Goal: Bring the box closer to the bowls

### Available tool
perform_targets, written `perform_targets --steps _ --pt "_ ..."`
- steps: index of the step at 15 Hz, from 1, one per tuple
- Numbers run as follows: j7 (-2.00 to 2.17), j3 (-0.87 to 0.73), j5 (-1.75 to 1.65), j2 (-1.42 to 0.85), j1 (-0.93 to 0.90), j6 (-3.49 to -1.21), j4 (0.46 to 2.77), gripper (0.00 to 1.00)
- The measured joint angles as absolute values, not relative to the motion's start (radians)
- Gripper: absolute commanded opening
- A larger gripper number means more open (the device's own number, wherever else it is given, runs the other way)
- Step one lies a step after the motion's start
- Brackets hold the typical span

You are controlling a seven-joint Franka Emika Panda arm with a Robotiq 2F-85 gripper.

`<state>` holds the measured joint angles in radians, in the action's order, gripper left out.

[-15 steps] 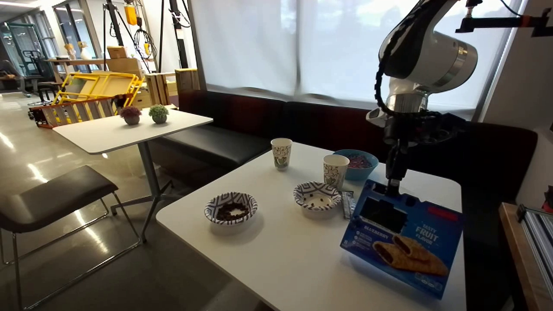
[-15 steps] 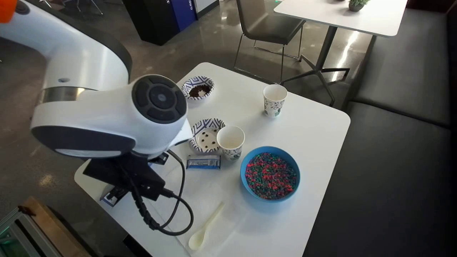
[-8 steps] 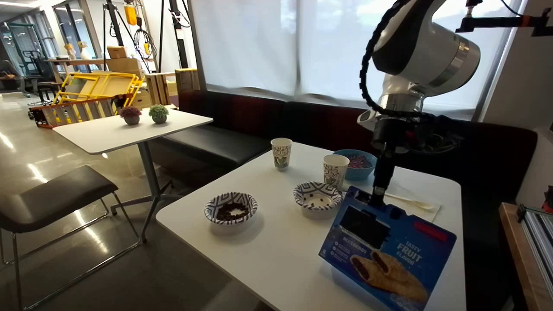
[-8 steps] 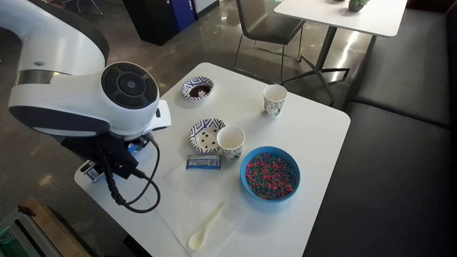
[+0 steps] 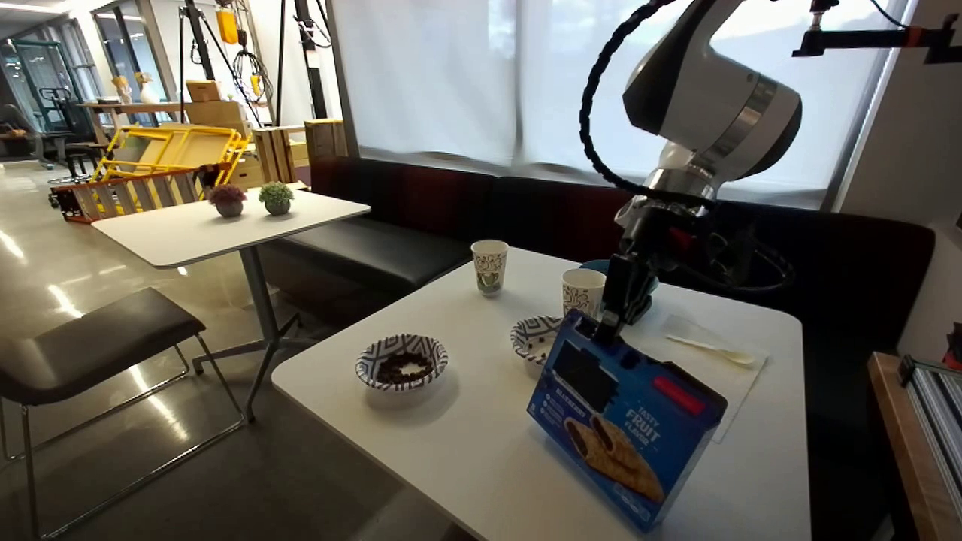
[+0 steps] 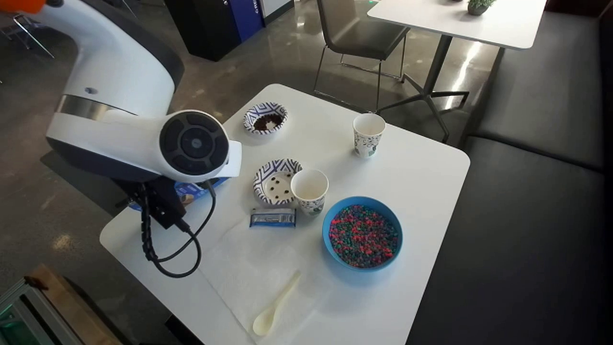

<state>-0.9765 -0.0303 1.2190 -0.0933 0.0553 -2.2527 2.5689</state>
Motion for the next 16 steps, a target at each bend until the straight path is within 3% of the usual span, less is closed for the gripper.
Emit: perform_targets --steps 7,16 --pt "-0.965 -0.04 1.225 -0.151 0.063 -2.214 2.532 0.0" --pt "-1.05 -0.056 1.578 -0.231 0.084 -2.157 2.52 0.0"
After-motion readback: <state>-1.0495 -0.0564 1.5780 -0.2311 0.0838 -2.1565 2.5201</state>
